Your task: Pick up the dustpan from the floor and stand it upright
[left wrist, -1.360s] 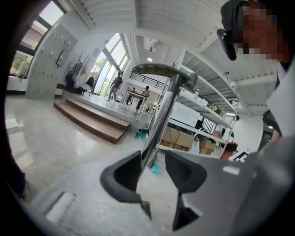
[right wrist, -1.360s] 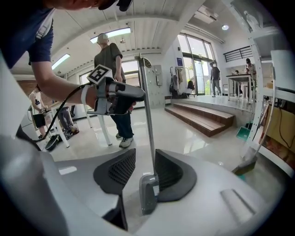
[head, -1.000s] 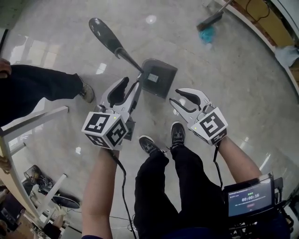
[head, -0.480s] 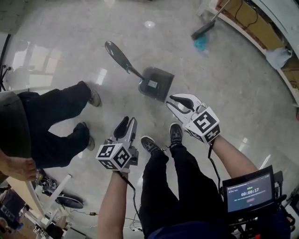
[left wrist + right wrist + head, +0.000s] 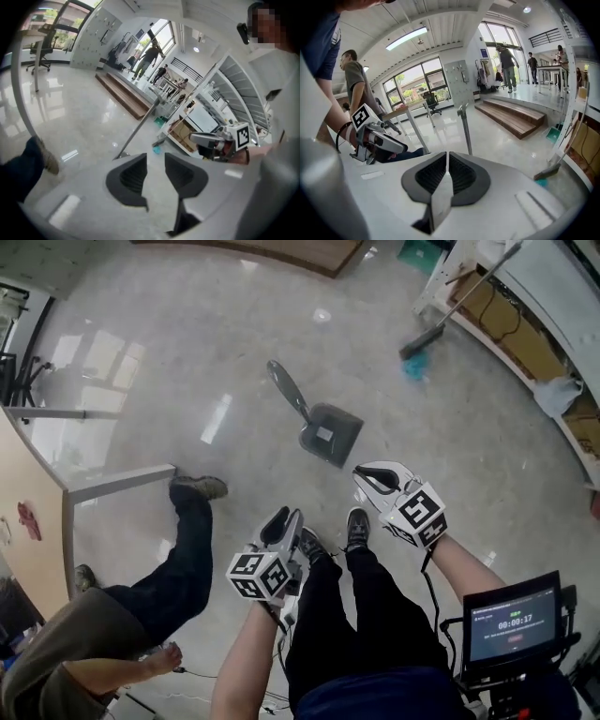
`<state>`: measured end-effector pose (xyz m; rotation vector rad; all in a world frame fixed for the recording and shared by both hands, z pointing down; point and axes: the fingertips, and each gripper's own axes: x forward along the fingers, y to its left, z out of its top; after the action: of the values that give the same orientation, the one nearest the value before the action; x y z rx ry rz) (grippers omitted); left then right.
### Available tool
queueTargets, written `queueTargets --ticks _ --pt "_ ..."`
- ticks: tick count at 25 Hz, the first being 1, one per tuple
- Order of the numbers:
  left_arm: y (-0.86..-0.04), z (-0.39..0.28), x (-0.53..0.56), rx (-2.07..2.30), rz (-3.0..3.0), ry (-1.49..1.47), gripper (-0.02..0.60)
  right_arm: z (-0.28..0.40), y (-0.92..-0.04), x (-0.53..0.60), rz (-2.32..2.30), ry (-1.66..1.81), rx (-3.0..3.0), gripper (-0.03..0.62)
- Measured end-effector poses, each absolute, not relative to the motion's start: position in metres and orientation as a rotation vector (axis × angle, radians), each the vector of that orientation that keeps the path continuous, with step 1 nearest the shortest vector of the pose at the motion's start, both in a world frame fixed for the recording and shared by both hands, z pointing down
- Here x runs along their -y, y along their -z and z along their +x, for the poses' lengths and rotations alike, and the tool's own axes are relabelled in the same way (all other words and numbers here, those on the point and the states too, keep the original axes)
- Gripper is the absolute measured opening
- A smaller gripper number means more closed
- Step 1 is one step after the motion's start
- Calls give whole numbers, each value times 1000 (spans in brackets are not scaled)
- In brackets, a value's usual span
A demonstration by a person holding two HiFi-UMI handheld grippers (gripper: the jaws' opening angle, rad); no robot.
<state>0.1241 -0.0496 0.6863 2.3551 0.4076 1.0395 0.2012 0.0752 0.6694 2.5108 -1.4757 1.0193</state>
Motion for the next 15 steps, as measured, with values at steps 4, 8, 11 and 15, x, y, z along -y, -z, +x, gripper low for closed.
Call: queueTargets --ticks 4,8,11,15 --pt "-690 115 49 -410 2363 -1026 117 189 -681 -76 2481 -1035 1491 25" --pt "-678 110 50 -389 2366 -1014 115 178 -674 -82 2454 -1071 1498 23" --pt "-643 117 50 -328 2384 -994 115 184 -644 -86 2428 -1078 1544 23" --pt "-622 105 57 -285 2385 -977 114 166 -630 -84 2382 -1106 1568 23"
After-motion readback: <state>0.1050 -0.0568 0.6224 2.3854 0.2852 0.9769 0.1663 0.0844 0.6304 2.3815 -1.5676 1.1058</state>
